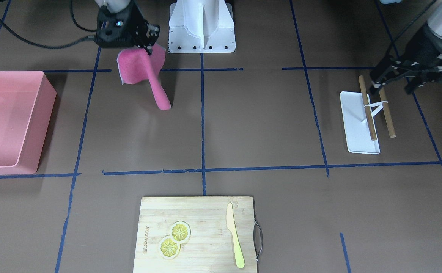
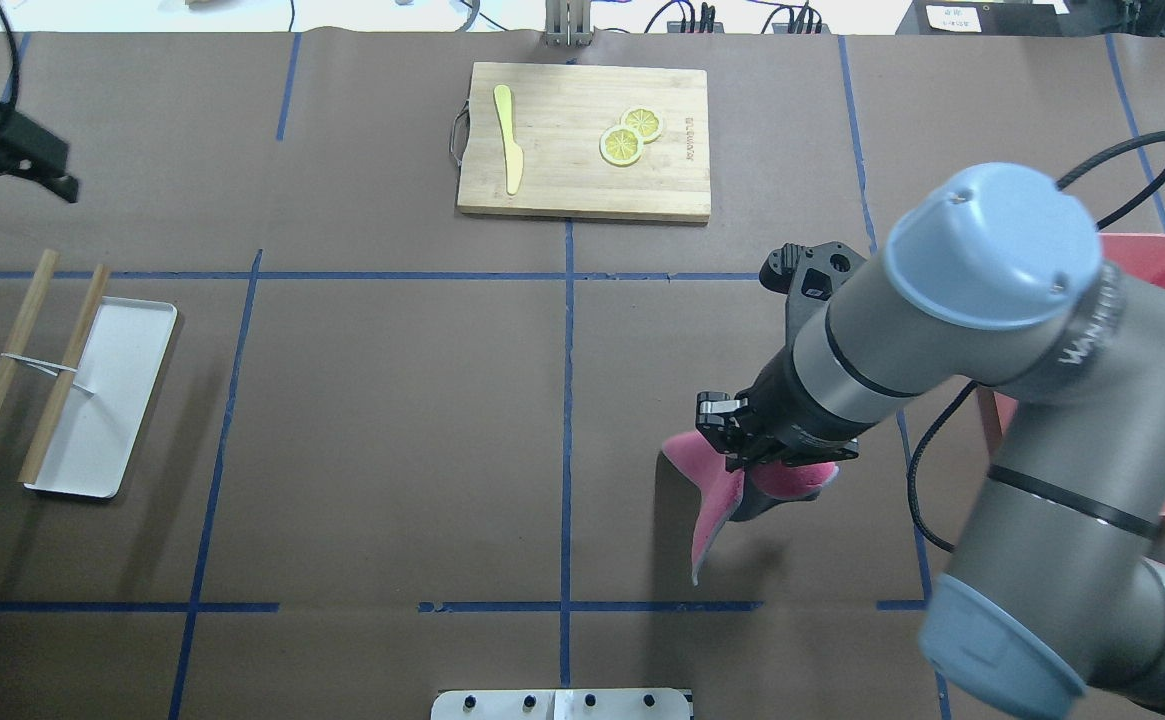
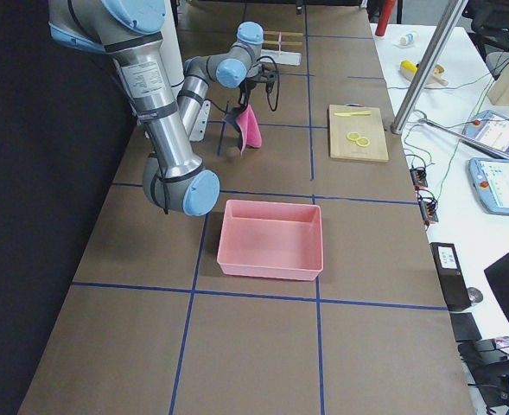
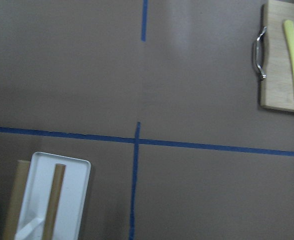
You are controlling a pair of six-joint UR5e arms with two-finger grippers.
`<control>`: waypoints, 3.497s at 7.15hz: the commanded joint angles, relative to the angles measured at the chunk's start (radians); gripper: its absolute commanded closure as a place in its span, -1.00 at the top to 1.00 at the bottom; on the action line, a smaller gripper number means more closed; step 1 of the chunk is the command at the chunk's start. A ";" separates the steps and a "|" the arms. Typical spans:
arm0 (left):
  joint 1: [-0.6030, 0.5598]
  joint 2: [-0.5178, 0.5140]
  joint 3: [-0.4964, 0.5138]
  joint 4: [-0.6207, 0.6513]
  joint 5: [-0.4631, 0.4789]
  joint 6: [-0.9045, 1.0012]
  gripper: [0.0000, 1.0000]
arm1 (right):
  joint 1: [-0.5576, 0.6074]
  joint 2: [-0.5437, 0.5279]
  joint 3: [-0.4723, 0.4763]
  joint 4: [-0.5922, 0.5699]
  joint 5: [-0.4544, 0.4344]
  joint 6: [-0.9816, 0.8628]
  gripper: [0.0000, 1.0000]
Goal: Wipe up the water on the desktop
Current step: 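Press the cloth onto the table and wipe away from the robot with the right gripper, then wipe the cloth toward the robot and back with the right gripper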
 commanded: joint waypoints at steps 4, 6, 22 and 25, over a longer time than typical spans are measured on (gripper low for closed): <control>-0.041 0.089 -0.003 -0.005 0.000 0.116 1.00 | 0.146 -0.005 -0.408 0.251 0.051 0.013 -1.00; -0.041 0.092 -0.003 -0.005 0.000 0.116 1.00 | 0.261 -0.005 -0.485 0.248 0.057 -0.110 -1.00; -0.313 0.106 0.387 -0.060 -0.010 0.652 1.00 | -0.233 -0.093 -0.169 0.253 0.030 0.327 -0.98; -0.313 0.106 0.387 -0.062 -0.011 0.652 1.00 | -0.063 -0.027 -0.328 0.262 0.030 0.234 -0.98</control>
